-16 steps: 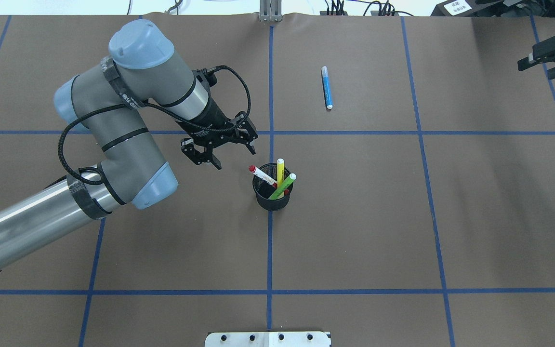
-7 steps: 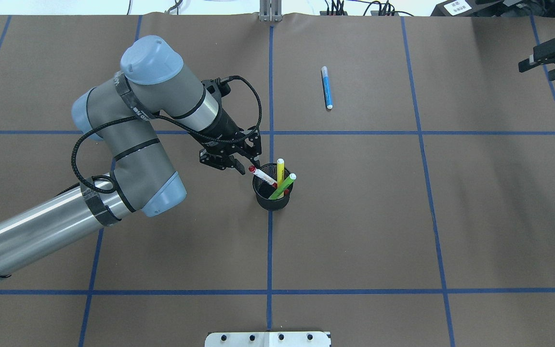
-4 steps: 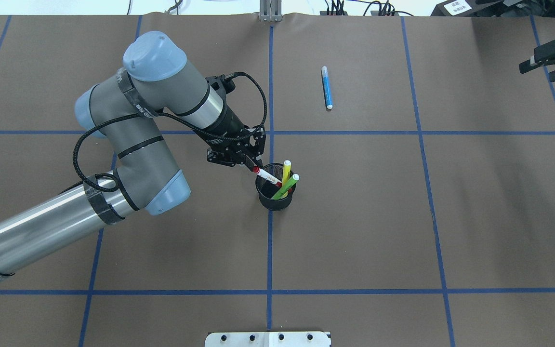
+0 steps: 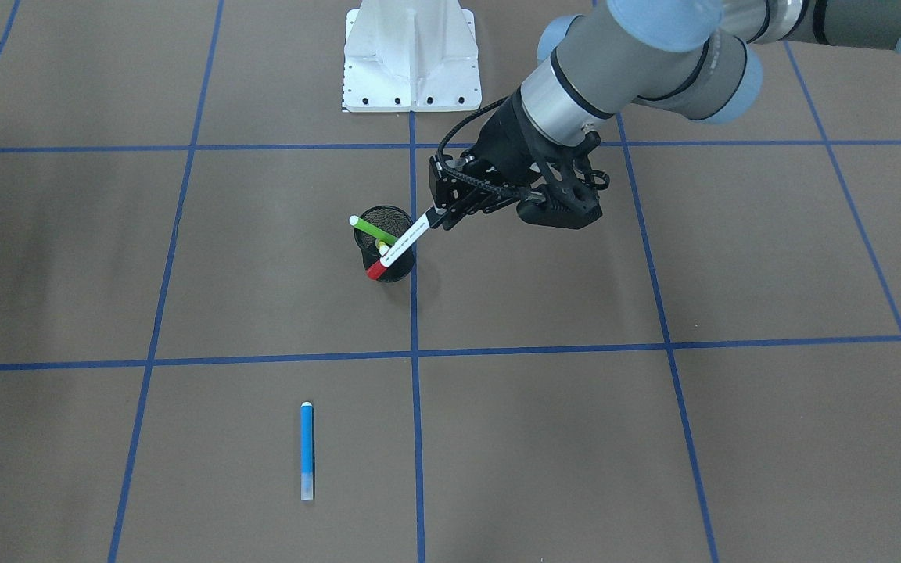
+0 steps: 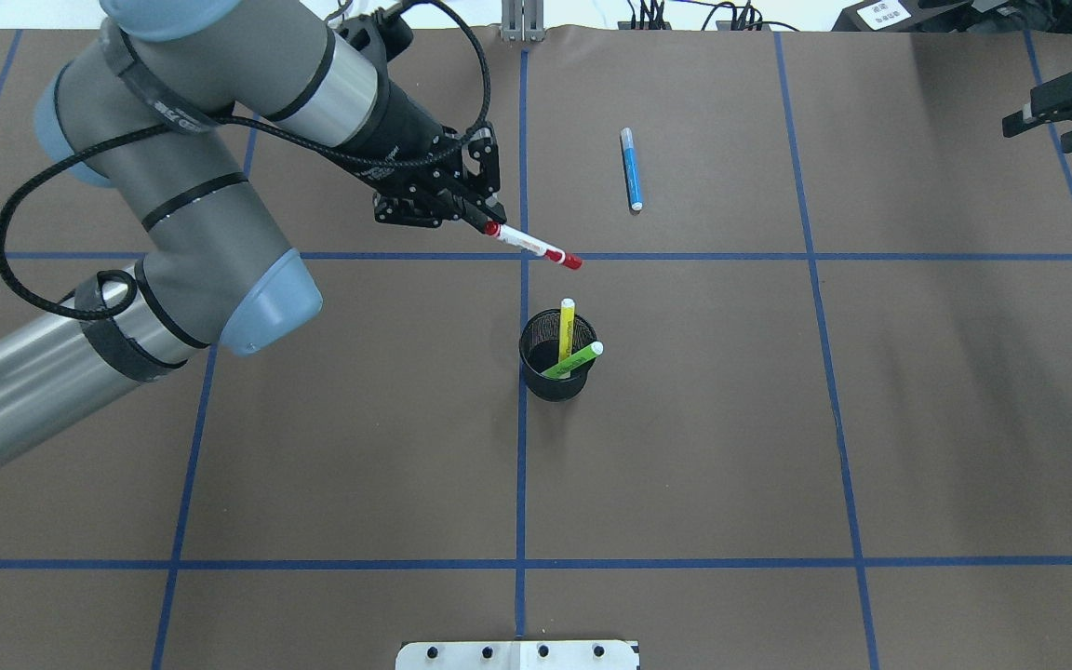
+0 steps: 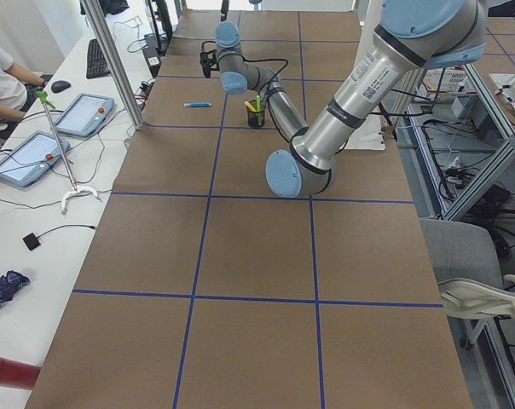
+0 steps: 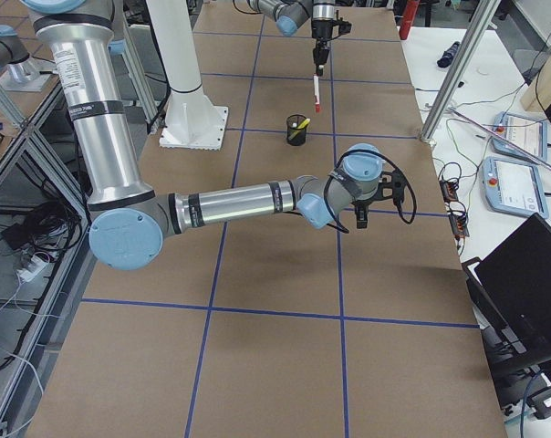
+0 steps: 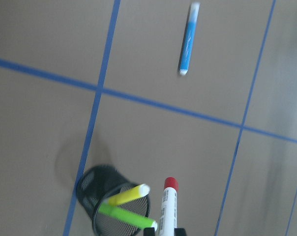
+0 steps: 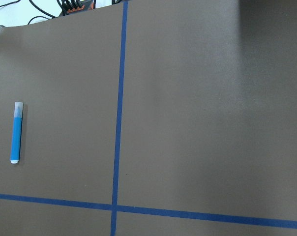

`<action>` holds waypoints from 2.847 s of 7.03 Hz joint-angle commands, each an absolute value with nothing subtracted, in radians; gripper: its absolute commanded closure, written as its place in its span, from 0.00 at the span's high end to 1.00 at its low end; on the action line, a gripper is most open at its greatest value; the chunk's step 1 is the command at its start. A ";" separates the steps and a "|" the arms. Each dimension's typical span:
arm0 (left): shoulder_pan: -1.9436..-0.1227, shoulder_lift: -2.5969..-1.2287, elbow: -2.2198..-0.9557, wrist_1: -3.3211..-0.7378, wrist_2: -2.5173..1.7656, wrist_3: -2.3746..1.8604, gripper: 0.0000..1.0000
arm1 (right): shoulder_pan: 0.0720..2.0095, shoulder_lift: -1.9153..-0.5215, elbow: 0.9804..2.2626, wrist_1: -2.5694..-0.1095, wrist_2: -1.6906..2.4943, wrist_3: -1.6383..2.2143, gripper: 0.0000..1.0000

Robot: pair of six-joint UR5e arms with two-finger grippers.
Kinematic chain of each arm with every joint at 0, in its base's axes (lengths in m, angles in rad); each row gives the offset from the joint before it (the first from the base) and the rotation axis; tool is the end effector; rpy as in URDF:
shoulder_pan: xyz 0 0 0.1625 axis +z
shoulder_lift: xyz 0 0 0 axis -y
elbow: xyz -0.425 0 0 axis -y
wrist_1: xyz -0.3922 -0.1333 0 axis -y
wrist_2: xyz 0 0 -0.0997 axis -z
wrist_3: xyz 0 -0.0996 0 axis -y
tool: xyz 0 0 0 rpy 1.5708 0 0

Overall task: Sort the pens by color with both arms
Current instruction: 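Lift the red-capped marker out and carry it toward the blue marker, then lower the red-capped marker beside the blue marker and open the left gripper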

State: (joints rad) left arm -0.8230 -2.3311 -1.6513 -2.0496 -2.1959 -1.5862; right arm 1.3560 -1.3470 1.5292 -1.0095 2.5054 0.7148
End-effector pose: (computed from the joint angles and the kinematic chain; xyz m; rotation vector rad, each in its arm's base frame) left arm 0.3921 -0.5330 0.1017 0.0125 1.3738 -0.2911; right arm -0.0745 -0.5912 0.4819 0.2146 -1.0979 0.0996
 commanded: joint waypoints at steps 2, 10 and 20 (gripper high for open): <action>-0.696 -2.385 -1.564 -2.051 -1.703 -1.580 0.00 | 1.356 -1.342 1.542 -1.006 2.484 0.719 0.99; -0.477 -2.781 -0.841 -2.056 -1.037 -1.733 0.00 | 1.281 -1.402 1.560 -1.028 2.313 0.721 0.99; -0.504 -2.792 -0.912 -2.053 -1.089 -1.667 1.00 | 1.278 -1.384 1.572 -1.023 2.319 0.723 1.00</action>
State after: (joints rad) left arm -0.4869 -2.7977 -0.8512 -2.0568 -1.0708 -1.6777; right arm 1.2788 -1.3875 1.5671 -1.0245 2.3150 0.7220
